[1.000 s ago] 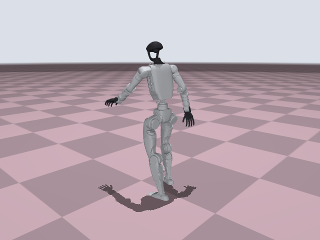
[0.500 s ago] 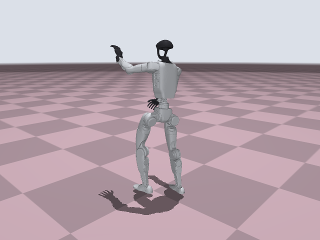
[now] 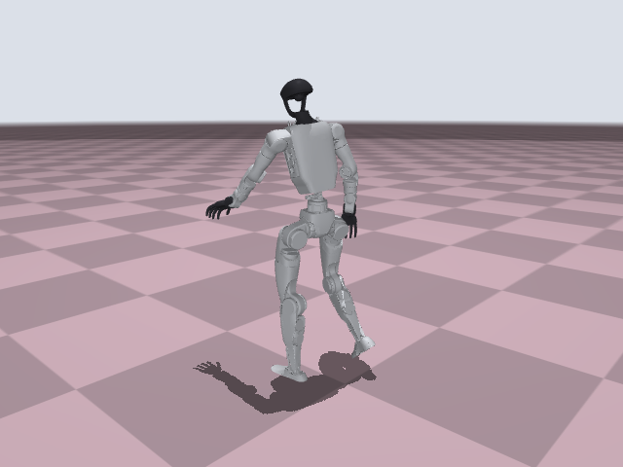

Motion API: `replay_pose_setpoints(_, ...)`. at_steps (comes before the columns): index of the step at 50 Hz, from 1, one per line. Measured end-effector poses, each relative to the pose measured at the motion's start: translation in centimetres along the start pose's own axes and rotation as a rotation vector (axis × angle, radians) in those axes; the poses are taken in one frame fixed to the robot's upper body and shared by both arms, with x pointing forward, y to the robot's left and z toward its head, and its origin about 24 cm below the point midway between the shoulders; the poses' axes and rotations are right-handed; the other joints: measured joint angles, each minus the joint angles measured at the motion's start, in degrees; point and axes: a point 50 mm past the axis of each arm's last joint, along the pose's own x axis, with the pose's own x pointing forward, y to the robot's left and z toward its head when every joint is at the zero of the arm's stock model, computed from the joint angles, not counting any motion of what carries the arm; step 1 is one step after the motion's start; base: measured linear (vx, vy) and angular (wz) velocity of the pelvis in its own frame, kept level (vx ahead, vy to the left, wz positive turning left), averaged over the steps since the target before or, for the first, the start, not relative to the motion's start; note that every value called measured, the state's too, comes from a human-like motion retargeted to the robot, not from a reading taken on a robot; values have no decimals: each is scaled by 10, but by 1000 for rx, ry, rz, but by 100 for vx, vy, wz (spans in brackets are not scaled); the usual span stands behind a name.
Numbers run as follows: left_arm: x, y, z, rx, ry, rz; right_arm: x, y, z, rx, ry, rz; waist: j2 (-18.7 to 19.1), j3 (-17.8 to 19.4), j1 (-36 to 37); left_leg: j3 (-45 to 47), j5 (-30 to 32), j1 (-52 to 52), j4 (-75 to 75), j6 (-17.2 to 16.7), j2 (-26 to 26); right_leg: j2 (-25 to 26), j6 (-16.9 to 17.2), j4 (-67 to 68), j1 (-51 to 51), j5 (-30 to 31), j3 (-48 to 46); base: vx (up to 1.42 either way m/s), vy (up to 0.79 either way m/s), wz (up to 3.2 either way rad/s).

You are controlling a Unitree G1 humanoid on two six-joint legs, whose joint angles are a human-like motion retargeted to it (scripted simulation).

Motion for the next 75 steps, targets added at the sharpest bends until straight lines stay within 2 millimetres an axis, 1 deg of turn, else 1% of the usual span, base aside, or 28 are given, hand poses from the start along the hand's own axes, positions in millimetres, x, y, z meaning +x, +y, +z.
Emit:
replay_pose_setpoints(2, -8, -16, 5, 3, -10, -49, -10, 12, -23, 1, 65, 43, 6, 5, -12, -9, -11, 4, 2, -6, 4, 6, 0, -17, -30, -10, -26, 40, 13, 48)
replay_pose_setpoints(4, -13, -23, 10, -10, -21, -69, -19, 23, -42, -1, 121, 87, 10, 11, -23, -19, -22, 7, 3, -11, 5, 15, 11, -72, -49, -9, -49, 39, 9, 53)
replay_pose_setpoints(6, -14, -24, 14, -36, -32, -61, -28, 33, -57, 3, 168, 126, 10, 17, -31, -29, -33, 10, 4, -15, 1, 24, 33, -163, -57, 8, -67, 40, 6, 54)
replay_pose_setpoints(8, -12, -19, 17, -67, -40, -37, -36, 41, -67, 16, 211, 158, 4, 23, -38, -39, -46, 15, 6, -19, -10, 30, 64, -287, -53, 50, -82, 42, 2, 56)
replay_pose_setpoints(10, -8, -12, 18, -93, -49, -4, -42, 49, -74, 35, 251, 184, -8, 27, -45, -50, -62, 23, 9, -20, -28, 32, 106, -433, -38, 112, -85, 47, -1, 60)
replay_pose_setpoints(12, -4, -3, 17, -99, -60, 26, -46, 56, -78, 52, 280, 208, -21, 30, -51, -60, -81, 39, 11, -20, -46, 34, 152, -559, -22, 151, -69, 53, -5, 56)
replay_pose_setpoints(13, -2, 2, 16, -95, -66, 40, -47, 58, -78, 58, 288, 221, -25, 29, -53, -64, -90, 49, 11, -20, -53, 34, 177, -603, -16, 154, -58, 56, -6, 45)
replay_pose_setpoints(15, 2, 11, 16, -85, -80, 70, -49, 61, -79, 64, 298, 236, -24, 22, -55, -71, -106, 66, 12, -18, -60, 35, 206, -648, -9, 142, -43, 59, -6, 33)
replay_pose_setpoints(20, 16, 59, 13, -114, -95, 251, -33, 37, -70, 43, 275, 153, 7, -7, -51, -76, -119, 87, 59, -9, -62, 23, 188, -628, 17, 188, -68, 64, -7, 18)
replay_pose_setpoints(24, 23, 114, 6, -150, -89, 451, -10, -1, -46, 35, 209, 3, 32, -25, -42, -69, -72, 46, 223, 5, -50, 14, 163, -587, 58, 123, -71, 64, -12, 10)
replay_pose_setpoints(27, 21, 160, -3, -190, -96, 628, 6, -31, -17, 74, 141, -116, 41, -43, -30, -66, -22, -22, 379, 13, -41, 9, 150, -568, 86, 85, -66, 56, -12, -7)
replay_pose_setpoints(31, 9, 226, -21, -219, -90, 868, 23, -72, 37, 126, -4, -237, 40, -58, -2, -38, -33, -94, 492, 20, -35, 3, 147, -573, 126, 60, -49, 49, -8, -36)
replay_pose_setpoints(36, -9, 283, -51, -164, -46, 1050, 30, -120, 118, 86, -224, -331, 39, -61, 30, 33, -63, -125, 443, 36, -15, -1, 155, -570, 166, 27, -23, 45, -3, -54)
replay_pose_setpoints(40, -17, 305, -68, -135, -8, 1095, 21, -153, 177, 72, -390, -392, 47, -63, 46, 52, -44, -132, 282, 35, -22, 2, 166, -571, 189, 6, -6, 43, 4, -45)
replay_pose_setpoints(43, -18, 311, -74, -135, -1, 1099, 11, -166, 205, 104, -492, -420, 52, -62, 57, 36, -11, -129, 129, 29, -31, 8, 174, -573, 205, -10, 2, 43, 7, -35)
replay_pose_setpoints(45, -17, 311, -75, -145, -13, 1088, 5, -168, 216, 119, -548, -426, 53, -55, 64, 21, 14, -121, 35, 21, -34, 12, 179, -569, 220, -22, 7, 44, 9, -32)
replay_pose_setpoints(49, -2, 289, -71, -158, -12, 960, 4, -156, 220, 76, -588, -383, 51, -53, 68, 17, 56, -122, -80, -8, -26, 20, 181, -559, 239, -42, 14, 47, 12, -21)
replay_pose_setpoints(52, 14, 252, -66, -176, 0, 796, 10, -135, 208, -12, -559, -316, 38, -50, 69, 45, 59, -115, -93, -12, -23, 14, 179, -533, 249, -57, 20, 52, 17, -28)
replay_pose_setpoints(55, 28, 194, -60, -171, 23, 586, 18, -106, 184, -112, -490, -234, 24, -47, 68, 63, 82, -99, -72, -2, -16, 10, 170, -500, 258, -61, 27, 57, 22, -31)
replay_pose_setpoints(58, 31, 121, -50, -135, 27, 371, 24, -74, 147, -176, -402, -162, 13, -33, 61, 62, 92, -65, -46, 7, -11, 7, 149, -437, 268, -45, 38, 59, 27, -21)
replay_pose_setpoints(62, 12, 29, -35, -65, 25, 118, 21, -33, 87, -183, -264, -72, 2, -15, 48, 53, 50, -18, -12, 12, -7, 7, 81, -250, 210, 32, 47, 56, 29, 3)
replay_pose_setpoints(65, -7, -17, -31, -16, 37, -18, 10, -6, 43, -176, -160, 12, -7, -14, 42, 50, 22, -6, 6, 7, -2, -5, 25, -82, 105, 102, 25, 47, 23, 9)
replay_pose_setpoints(66, -13, -28, -31, -10, 38, -48, 5, 3, 29, -187, -133, 42, -11, -17, 38, 47, 11, -6, 13, 6, -2, -17, 39, -46, 76, 108, 6, 45, 19, 24)
replay_pose_setpoints(67, -18, -37, -30, 0, 39, -76, 0, 11, 16, -195, -106, 73, -12, -18, 34, 44, 3, -5, 17, 4, -2, -24, 38, -19, 49, 105, -9, 42, 21, 32)
replay_pose_setpoints(68, -22, -43, -30, 19, 41, -98, -4, 17, 5, -197, -79, 105, -11, -18, 31, 40, -1, -3, 17, 0, -1, -22, 8, -9, 29, 82, -18, 40, 22, 42)
replay_pose_setpoints(69, -24, -47, -29, 29, 39, -114, -9, 24, -6, -200, -54, 136, -9, -17, 27, 35, -6, -1, 17, -2, 0, -19, 2, -12, 14, 63, -30, 39, 20, 54)
replay_pose_setpoints(72, -26, -50, -25, 30, 25, -125, -24, 39, -35, -196, 17, 211, -7, -13, 11, 14, -22, 10, 16, -9, -2, -8, 25, -78, -6, 24, -69, 39, 15, 71)
replay_pose_setpoints(75, -20, -40, -24, 14, 19, -82, -36, 50, -54, -144, 86, 245, -13, -6, -2, -8, -39, 20, 18, -17, -11, -4, 59, -218, 0, 20, -120, 40, 8, 77)
